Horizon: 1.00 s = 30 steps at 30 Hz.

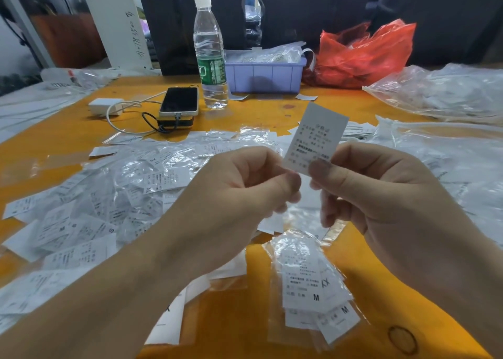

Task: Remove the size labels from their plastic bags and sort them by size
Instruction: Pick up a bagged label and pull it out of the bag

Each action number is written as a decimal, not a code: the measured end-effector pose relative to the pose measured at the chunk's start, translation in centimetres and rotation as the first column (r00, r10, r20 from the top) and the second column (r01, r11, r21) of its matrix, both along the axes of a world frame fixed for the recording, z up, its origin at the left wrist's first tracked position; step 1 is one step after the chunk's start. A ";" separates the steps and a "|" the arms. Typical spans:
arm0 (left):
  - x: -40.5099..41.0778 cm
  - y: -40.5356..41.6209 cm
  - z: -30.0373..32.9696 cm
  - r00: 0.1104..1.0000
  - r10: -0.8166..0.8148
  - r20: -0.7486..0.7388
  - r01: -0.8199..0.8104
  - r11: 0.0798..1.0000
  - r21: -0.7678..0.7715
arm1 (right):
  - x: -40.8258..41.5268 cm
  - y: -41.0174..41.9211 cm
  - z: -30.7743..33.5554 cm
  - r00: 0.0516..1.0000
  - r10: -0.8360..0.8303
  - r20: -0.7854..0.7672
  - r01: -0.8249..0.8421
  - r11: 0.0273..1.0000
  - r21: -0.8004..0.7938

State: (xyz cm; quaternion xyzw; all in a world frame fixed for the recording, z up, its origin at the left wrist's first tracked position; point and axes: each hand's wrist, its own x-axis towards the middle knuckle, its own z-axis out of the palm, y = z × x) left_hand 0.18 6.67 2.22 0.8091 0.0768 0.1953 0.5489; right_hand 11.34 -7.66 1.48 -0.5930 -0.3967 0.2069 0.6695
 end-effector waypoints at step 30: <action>-0.3 0.4 0.8 0.976 0.121 0.181 -0.110 0.992 -0.068 | 0.9 -0.4 1.0 0.987 -0.033 0.157 0.033 0.999 0.004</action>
